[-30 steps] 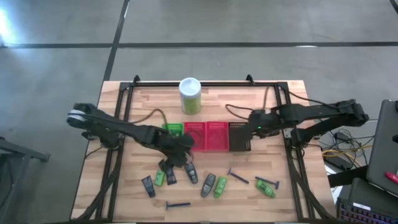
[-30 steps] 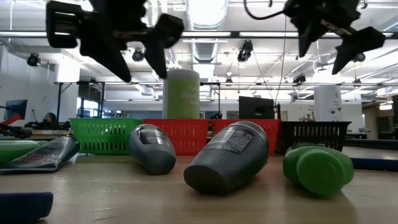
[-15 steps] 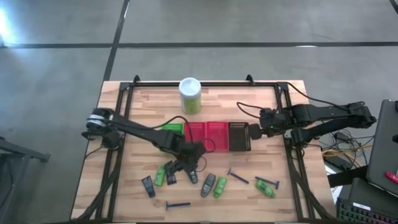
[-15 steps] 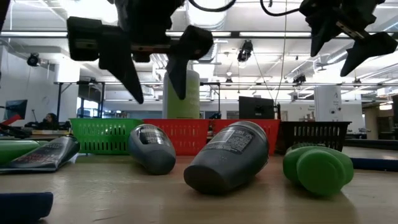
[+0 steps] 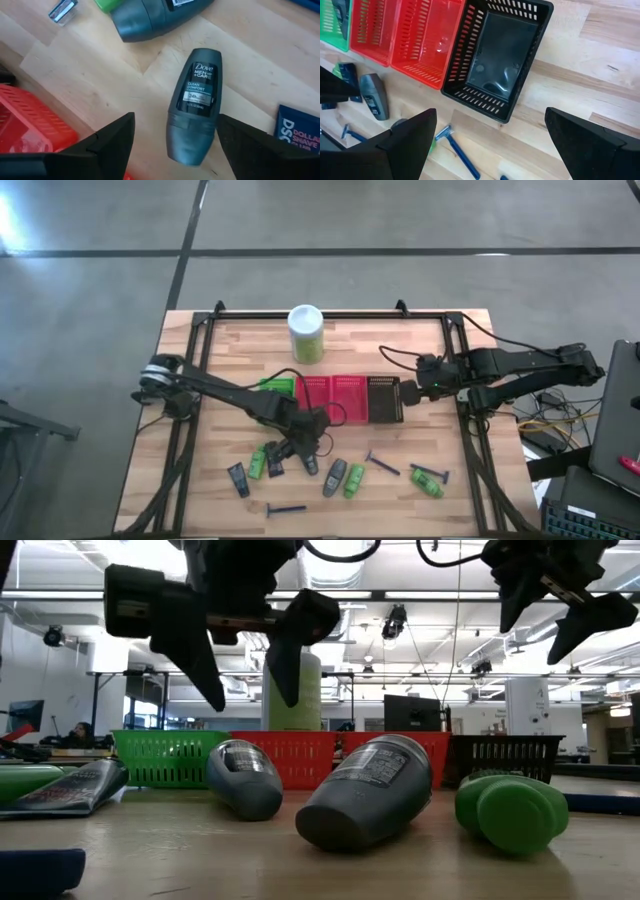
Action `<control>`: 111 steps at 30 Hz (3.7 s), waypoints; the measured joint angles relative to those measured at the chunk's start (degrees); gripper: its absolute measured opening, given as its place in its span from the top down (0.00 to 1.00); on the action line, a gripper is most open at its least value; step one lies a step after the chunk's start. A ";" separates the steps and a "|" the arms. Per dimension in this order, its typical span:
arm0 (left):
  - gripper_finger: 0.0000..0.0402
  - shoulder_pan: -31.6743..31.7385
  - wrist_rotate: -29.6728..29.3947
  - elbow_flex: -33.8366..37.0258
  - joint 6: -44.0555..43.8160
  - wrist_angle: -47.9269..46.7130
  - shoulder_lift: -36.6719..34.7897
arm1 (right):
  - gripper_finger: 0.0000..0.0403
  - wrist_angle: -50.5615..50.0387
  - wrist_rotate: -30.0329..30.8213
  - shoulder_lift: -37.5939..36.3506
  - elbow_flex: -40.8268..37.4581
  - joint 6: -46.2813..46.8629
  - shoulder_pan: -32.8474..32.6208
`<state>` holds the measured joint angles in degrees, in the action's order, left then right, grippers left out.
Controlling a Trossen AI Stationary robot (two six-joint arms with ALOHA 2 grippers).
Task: Pick & Place Travel size toiletries
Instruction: Put the gray deodorant into the green bin
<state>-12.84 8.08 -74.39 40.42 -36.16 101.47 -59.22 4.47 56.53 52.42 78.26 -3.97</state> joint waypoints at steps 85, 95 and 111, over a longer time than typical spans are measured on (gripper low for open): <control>0.46 -0.08 -32.47 7.03 -89.43 -18.88 -19.73 | 0.09 1.25 2.01 1.06 -0.17 1.12 0.00; 0.46 -0.11 -33.69 21.61 -122.00 -11.61 -28.80 | 0.09 1.25 3.05 1.08 -0.17 0.79 0.00; 0.45 -0.45 -33.17 32.54 -132.14 -2.20 -30.65 | 0.09 1.25 3.26 1.08 -0.26 0.15 0.00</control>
<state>-13.30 -25.09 -41.85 -91.72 -38.36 70.82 -57.98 7.73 57.60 52.16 78.41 -3.97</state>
